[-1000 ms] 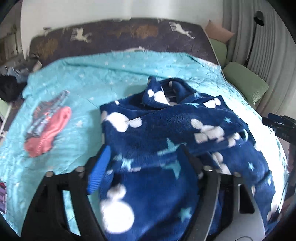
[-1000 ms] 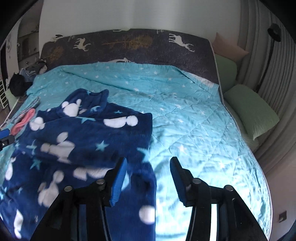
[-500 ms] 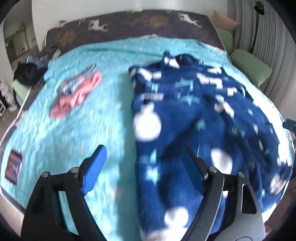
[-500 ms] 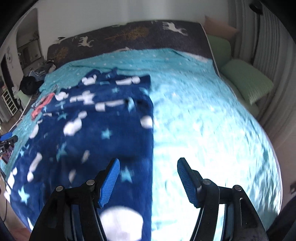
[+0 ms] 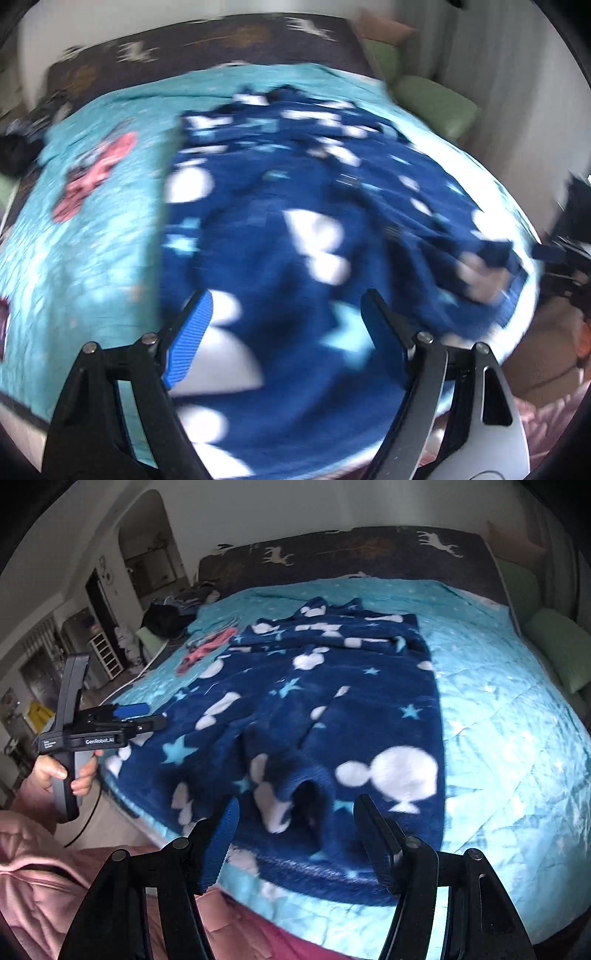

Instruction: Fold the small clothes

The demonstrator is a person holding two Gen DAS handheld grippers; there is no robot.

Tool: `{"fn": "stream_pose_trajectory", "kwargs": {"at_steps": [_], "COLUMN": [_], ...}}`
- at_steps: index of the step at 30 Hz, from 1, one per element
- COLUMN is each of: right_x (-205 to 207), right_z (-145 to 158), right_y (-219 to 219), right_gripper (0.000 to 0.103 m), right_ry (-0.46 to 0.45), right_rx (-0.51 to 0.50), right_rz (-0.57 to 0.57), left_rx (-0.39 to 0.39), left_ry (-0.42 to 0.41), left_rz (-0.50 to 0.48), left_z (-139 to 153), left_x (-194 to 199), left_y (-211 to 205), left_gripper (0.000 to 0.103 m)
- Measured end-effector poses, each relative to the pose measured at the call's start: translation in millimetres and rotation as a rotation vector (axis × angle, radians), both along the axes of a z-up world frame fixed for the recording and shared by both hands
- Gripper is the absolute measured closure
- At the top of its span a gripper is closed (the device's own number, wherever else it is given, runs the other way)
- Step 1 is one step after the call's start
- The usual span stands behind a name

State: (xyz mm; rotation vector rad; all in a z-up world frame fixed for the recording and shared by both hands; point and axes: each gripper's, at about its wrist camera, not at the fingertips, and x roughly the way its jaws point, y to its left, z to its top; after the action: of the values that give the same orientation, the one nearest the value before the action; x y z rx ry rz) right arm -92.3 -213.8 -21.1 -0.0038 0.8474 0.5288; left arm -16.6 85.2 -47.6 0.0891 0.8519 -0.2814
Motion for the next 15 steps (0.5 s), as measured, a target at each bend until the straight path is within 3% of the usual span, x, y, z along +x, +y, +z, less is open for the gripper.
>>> {"fn": "stream_pose_trajectory", "kwargs": {"at_steps": [5,10,13,14,15], "right_x": [14.6,30.7,33.2,35.4,36.7], "right_z": [-26.7,-39.1,-39.2,-40.1,-39.9], "right_y": [18.8,18.3,15.2,15.0,14.6], "right_gripper": [0.041,0.043,0.043,0.043,0.044], "right_ry": [0.110,0.150,0.152,0.159,0.165], "right_rx": [0.042,0.077,0.110,0.129,0.142], "right_rz": [-0.017,-0.081,-0.113,-0.126,-0.132], "left_rx": [-0.042,-0.011,0.022,0.046,0.068], "left_ry": [0.044,0.074,0.100,0.102,0.102], "left_rz": [-0.189,-0.338,-0.358,-0.346,-0.328], "left_z": [-6.7,-17.6,-28.7,-32.8,-36.0], "left_x": [-12.6,-25.2,-27.3,-25.9,-23.6], "left_y": [-50.6,-84.6,-92.9,-96.0,-98.0], "left_gripper": [0.021,0.021,0.021,0.025,0.044]}}
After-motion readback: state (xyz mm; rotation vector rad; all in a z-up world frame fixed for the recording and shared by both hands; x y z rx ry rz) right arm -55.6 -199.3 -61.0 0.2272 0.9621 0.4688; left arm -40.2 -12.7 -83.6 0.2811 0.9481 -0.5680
